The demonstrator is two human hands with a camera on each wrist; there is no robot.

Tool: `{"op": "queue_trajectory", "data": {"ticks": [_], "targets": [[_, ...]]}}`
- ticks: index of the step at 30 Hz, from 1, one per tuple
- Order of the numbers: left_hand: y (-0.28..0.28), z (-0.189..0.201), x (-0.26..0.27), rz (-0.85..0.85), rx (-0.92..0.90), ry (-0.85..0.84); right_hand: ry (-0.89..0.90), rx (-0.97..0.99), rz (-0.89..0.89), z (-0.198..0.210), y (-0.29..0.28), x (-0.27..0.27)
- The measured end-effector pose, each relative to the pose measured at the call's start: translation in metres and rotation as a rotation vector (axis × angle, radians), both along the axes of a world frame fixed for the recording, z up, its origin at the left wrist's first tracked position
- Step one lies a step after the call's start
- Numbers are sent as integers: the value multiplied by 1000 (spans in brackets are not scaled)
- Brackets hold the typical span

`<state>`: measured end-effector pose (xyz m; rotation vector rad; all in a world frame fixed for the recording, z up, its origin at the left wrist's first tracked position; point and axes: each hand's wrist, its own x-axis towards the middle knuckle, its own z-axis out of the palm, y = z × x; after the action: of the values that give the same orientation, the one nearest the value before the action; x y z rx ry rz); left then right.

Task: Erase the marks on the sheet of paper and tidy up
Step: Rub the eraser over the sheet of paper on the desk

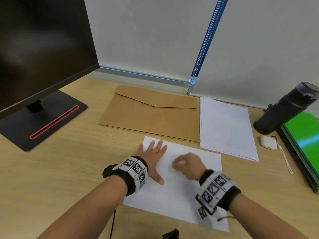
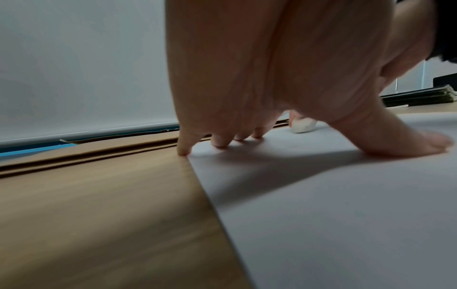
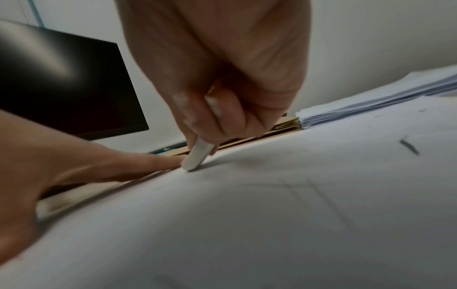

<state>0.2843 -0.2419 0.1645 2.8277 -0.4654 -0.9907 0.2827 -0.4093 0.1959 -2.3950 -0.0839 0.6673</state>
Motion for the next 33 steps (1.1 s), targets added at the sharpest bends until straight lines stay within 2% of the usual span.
{"op": "queue_trajectory", "data": {"ticks": [3,5,8,10,12,14,16,18,20,22,24,27,28,30,33], "targets": [[0,0,-1,0,2,0,-154,12,-143,-6,3,15],[0,0,0,1,1,-2,-168,-43,-52,-10,2,-1],[1,-1,-1,-1,-6,-5,-62,-85,189,-11,-2,-33],[1,-1,-1,-11,3,-5,-1,-74,225,-9,-1,-29],[1,0,0,-25,29,-8,-27,-64,145,-8,3,-10],[0,0,0,-34,49,-6,-113,-29,-12,-11,7,5],[0,-1,0,-33,51,-1,-177,-14,-74,-13,8,0],[0,-2,0,-27,48,0,-168,-42,61,-14,4,-23],[0,-3,1,-28,43,5,-76,-58,216,-13,-1,-45],[0,-3,1,-36,49,7,0,-46,273,-11,-3,-47],[0,-2,1,-36,56,4,-42,-51,215,-8,1,-30],[-1,-2,1,-32,64,0,-165,-41,-35,-11,7,-7],[-1,-2,0,-29,63,-1,-180,-45,-45,-13,7,-10],[-1,-2,0,-24,60,2,-158,-74,84,-15,2,-27],[-1,-2,0,-29,62,4,-22,-64,227,-12,-5,-45]]}}
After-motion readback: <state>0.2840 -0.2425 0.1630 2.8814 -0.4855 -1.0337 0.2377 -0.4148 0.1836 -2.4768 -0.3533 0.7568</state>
